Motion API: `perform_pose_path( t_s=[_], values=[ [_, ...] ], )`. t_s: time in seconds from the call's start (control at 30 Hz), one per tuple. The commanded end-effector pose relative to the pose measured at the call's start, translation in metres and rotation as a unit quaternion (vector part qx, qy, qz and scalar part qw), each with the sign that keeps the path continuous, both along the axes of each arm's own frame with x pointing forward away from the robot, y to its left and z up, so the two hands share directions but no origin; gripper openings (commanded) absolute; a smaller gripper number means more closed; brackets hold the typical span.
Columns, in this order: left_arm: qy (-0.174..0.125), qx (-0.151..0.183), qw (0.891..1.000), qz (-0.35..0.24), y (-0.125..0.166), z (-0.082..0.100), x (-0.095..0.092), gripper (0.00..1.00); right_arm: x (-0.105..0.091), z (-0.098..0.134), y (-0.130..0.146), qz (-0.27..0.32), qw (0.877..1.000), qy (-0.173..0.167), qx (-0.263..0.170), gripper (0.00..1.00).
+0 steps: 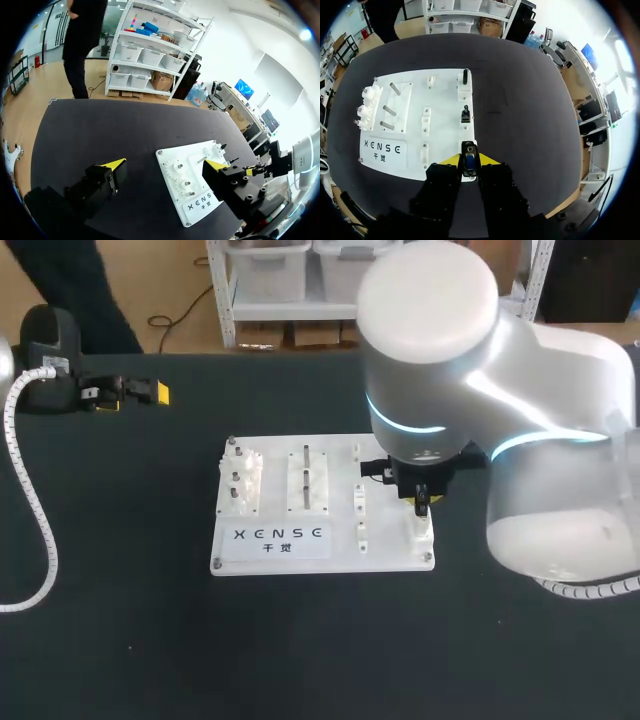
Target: Insert the USB connector, Ethernet cable, and multi-pin plug into their matching sockets one by one.
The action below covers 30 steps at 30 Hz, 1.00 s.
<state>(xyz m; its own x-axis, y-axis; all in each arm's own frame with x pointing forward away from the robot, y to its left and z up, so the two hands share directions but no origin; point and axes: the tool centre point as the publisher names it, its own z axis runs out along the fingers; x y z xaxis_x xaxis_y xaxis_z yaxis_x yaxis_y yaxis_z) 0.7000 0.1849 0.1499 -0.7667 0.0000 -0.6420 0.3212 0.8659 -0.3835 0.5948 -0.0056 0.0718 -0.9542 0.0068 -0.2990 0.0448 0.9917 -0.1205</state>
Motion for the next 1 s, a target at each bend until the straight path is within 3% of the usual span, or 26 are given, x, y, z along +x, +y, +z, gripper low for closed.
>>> perform_pose_path(
  t_s=[0.03,1.0],
  values=[
    [0.000,0.000,1.000,0.000,0.0000,0.0000,0.0000,1.00,-0.0012,-0.0010,-0.0006,0.000,1.000,0.001,-0.001,0.00],
    [0.000,0.000,1.000,0.000,0.0000,0.0000,0.0000,1.00,-0.0068,0.0005,-0.0039,0.000,1.000,0.001,-0.001,0.00]
  ],
)
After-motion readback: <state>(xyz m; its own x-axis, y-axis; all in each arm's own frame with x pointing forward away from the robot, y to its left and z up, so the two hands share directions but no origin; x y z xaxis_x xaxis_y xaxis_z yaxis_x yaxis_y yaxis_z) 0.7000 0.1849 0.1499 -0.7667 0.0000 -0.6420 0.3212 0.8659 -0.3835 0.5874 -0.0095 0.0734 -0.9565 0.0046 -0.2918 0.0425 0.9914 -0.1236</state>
